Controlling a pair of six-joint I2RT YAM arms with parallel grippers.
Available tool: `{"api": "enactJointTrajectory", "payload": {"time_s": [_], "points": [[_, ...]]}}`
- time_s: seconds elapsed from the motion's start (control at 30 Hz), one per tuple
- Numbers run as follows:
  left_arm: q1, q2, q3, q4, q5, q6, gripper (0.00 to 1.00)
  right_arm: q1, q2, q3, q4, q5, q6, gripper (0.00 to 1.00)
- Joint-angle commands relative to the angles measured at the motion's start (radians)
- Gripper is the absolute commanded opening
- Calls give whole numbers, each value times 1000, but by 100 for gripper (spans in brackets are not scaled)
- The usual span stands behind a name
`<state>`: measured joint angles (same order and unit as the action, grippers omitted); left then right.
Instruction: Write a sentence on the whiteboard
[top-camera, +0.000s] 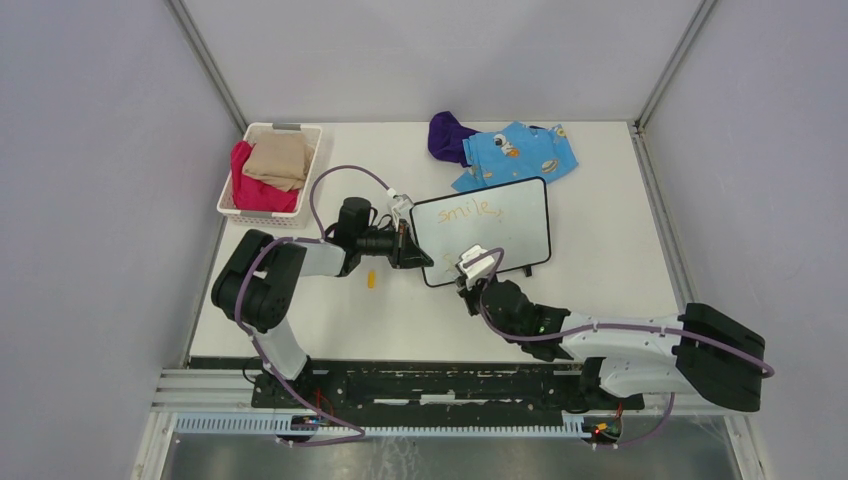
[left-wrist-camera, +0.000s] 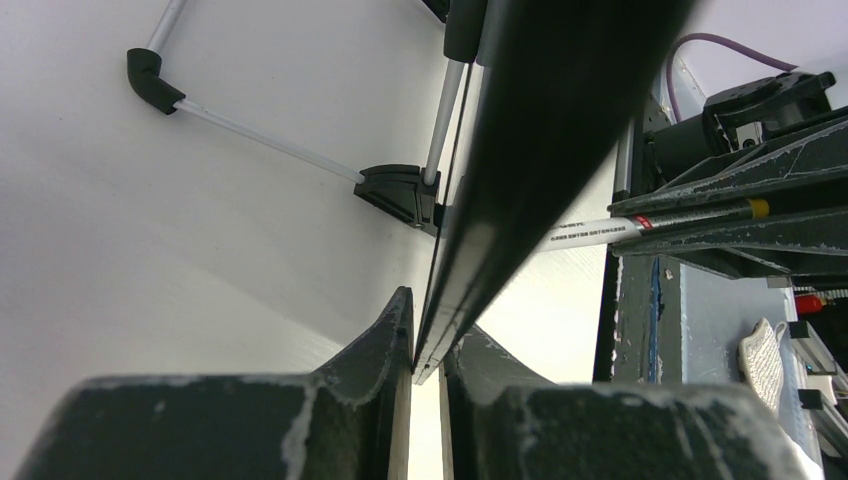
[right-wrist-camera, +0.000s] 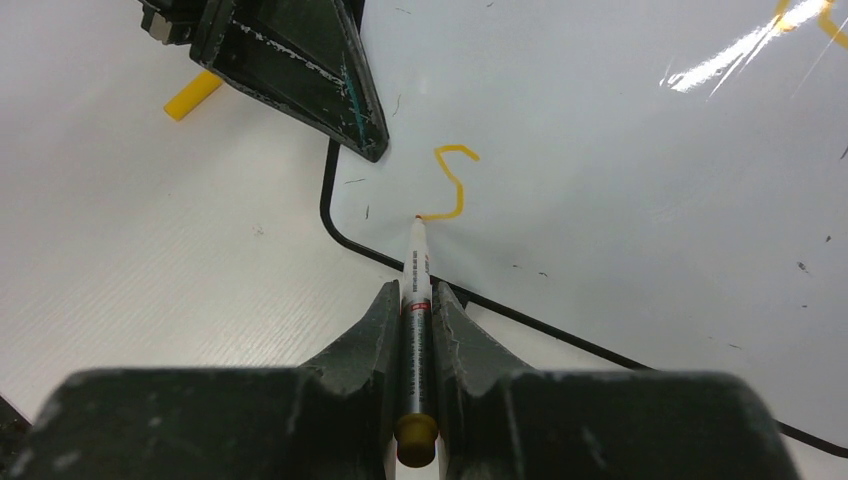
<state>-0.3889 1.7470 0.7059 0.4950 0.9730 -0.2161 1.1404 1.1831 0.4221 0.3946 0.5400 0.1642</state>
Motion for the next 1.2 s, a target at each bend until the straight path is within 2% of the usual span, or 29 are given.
{"api": "enactJointTrajectory", "payload": {"time_s": [0.0,0.47,0.83,1.17], "points": [[-8,17,7,-76,-86,53,2,-10,25,49,41,-2,2,0],[-8,15,11,-91,-89,62,2,-20,-123,55,9,56,-45,0],[-11,14,11,-95,-92,65,2,-87,-77,110,8,21,-81,0],[-11,17,15,-101,-93,68,2,-100,-77,66,1,5,-55,0]]}}
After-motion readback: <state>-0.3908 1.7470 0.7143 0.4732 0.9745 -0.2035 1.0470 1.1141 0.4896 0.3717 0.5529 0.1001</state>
